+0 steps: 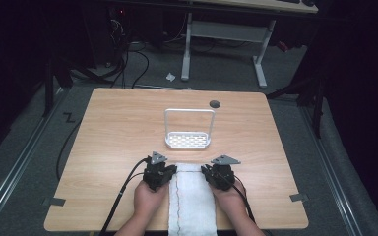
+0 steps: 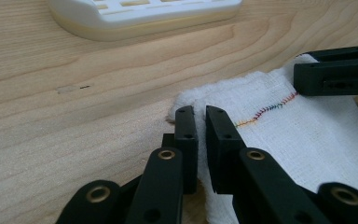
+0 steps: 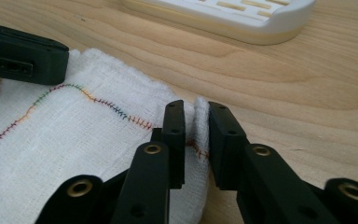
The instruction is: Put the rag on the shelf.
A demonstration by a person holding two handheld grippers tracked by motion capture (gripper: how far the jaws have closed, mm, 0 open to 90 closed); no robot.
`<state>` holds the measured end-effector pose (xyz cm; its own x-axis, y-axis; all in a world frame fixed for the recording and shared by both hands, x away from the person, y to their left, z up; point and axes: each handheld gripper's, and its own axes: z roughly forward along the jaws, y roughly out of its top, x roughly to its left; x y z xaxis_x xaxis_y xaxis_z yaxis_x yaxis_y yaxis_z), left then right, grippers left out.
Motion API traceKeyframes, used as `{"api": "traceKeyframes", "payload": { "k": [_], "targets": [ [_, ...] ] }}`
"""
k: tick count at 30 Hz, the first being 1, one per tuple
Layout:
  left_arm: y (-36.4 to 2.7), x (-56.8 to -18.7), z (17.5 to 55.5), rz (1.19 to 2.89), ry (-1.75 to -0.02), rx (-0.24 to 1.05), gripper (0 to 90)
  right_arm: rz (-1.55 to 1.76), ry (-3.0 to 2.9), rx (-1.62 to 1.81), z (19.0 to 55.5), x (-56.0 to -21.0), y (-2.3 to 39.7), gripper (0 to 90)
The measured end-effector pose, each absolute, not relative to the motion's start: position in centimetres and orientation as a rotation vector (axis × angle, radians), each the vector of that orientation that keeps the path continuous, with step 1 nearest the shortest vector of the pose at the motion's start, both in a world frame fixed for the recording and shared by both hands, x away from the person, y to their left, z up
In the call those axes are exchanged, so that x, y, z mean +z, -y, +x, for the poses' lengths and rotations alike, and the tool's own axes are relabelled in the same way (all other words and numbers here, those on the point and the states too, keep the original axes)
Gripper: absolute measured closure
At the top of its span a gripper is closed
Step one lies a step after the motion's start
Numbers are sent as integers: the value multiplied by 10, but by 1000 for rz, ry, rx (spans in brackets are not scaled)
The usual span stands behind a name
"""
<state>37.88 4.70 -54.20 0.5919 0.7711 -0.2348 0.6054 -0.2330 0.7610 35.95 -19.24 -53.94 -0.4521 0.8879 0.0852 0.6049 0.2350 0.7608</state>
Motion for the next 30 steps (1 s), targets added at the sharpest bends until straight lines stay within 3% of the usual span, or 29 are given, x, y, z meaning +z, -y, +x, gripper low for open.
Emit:
{"api": "traceKeyframes", "payload": {
  "k": [16, 21, 30],
  "targets": [
    [-49, -541, 374, 1932, -1086, 248, 847, 1319, -2146, 1066, 357, -538, 191, 860],
    [-56, -535, 364, 1809, -1086, 244, 845, 1248, -2100, 1093, 348, -535, 188, 859],
    [-56, -524, 353, 1775, -1063, 353, 844, 1138, -2029, 1130, 335, -525, 183, 856]
  ]
}}
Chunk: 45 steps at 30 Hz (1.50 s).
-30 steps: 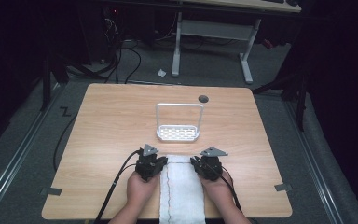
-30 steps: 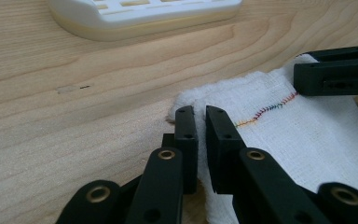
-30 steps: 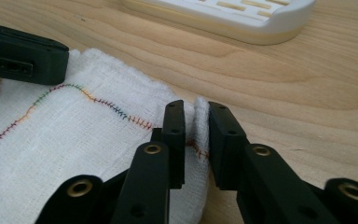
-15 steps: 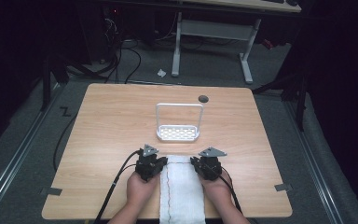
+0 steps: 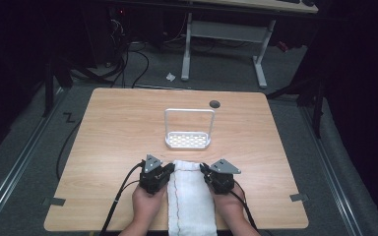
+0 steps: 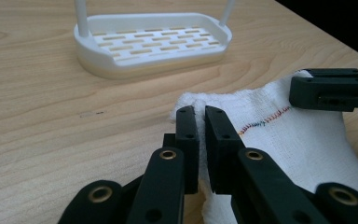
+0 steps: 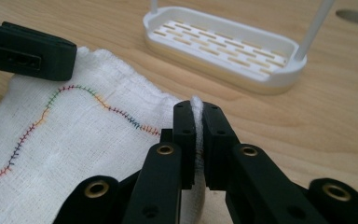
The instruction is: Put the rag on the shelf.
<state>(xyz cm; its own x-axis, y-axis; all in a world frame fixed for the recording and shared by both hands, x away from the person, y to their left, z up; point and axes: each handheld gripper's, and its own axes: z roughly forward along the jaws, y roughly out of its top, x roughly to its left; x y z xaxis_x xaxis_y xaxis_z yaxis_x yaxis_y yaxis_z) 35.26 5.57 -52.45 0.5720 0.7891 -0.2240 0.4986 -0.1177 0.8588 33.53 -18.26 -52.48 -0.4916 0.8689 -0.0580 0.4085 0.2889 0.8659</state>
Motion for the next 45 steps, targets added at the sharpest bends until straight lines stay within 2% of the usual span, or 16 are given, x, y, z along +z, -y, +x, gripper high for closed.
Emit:
{"api": "traceKeyframes", "payload": {
  "k": [8, 16, 45],
  "targets": [
    [-57, -508, 345, 1738, -1011, 394, 844, 1098, -1975, 1163, 327, -509, 182, 856],
    [-55, -472, 344, 1680, -942, 445, 844, 1036, -1886, 1230, 322, -472, 188, 857],
    [-64, -369, 363, 1517, -817, 587, 846, 905, -1692, 1397, 342, -373, 181, 856]
  ]
}}
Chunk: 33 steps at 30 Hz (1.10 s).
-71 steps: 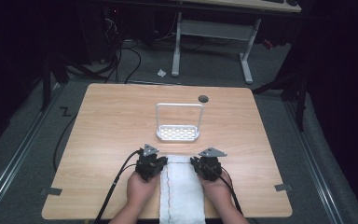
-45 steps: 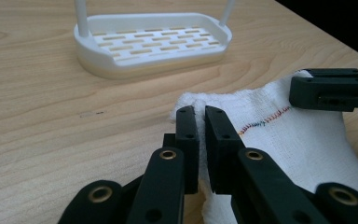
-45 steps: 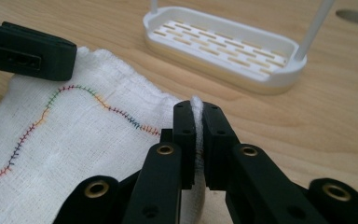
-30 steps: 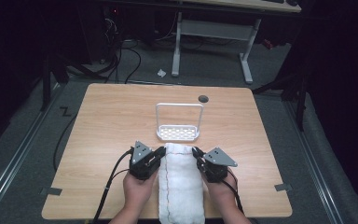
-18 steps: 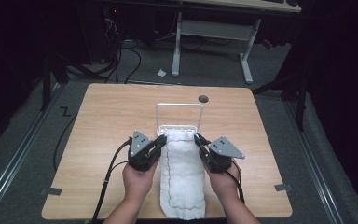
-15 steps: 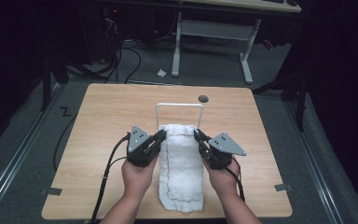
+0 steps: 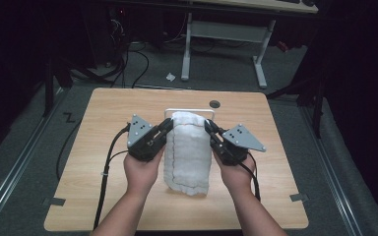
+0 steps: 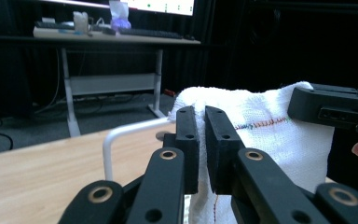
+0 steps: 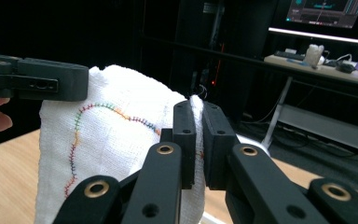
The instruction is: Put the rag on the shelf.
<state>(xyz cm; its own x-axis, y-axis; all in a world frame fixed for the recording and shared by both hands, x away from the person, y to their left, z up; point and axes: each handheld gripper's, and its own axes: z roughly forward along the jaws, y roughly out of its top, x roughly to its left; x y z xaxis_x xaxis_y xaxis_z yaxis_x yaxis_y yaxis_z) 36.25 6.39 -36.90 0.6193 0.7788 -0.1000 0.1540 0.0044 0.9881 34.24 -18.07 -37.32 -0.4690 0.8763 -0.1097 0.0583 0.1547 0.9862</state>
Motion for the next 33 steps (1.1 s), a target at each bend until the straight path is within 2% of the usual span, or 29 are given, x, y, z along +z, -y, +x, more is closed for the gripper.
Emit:
{"api": "traceKeyframes", "payload": {
  "k": [13, 25, 33],
  "targets": [
    [-59, -339, 371, 1490, -757, 631, 849, 889, -1625, 1428, 354, -340, 186, 857],
    [-54, -321, 385, 1509, -717, 656, 849, 893, -1608, 1437, 365, -327, 193, 857],
    [-54, -315, 405, 1504, -752, 647, 849, 929, -1604, 1441, 385, -313, 194, 857]
  ]
}}
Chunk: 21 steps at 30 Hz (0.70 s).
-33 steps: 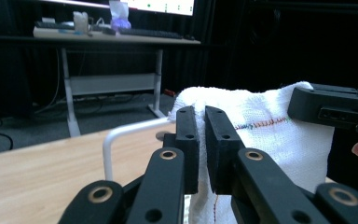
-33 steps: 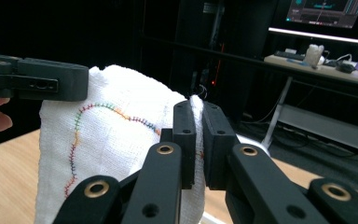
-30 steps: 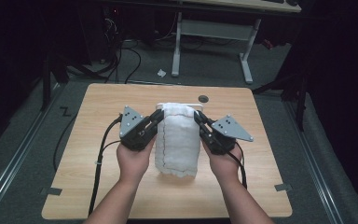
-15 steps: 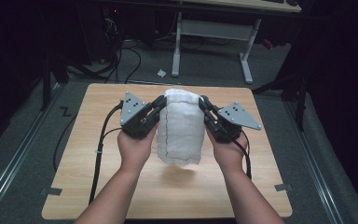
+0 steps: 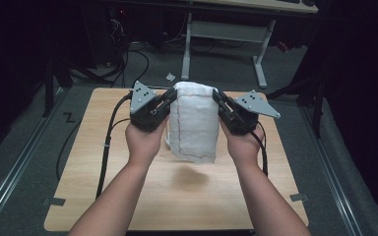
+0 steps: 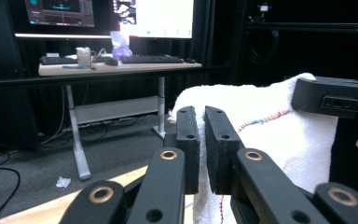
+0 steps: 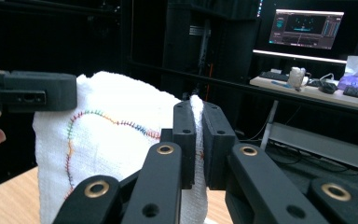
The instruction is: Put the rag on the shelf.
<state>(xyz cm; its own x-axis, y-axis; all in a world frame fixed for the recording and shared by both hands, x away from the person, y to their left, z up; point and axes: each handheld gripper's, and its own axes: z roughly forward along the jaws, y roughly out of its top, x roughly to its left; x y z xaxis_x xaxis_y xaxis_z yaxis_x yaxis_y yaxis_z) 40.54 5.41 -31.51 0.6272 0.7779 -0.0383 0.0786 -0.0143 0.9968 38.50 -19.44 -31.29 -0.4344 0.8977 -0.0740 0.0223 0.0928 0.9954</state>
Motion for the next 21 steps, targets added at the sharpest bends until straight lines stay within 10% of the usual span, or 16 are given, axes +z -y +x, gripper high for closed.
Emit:
{"api": "traceKeyframes", "payload": {
  "k": [21],
  "targets": [
    [-53, -302, 453, 1532, -764, 718, 856, 990, -1616, 1472, 436, -299, 192, 857]
  ]
}}
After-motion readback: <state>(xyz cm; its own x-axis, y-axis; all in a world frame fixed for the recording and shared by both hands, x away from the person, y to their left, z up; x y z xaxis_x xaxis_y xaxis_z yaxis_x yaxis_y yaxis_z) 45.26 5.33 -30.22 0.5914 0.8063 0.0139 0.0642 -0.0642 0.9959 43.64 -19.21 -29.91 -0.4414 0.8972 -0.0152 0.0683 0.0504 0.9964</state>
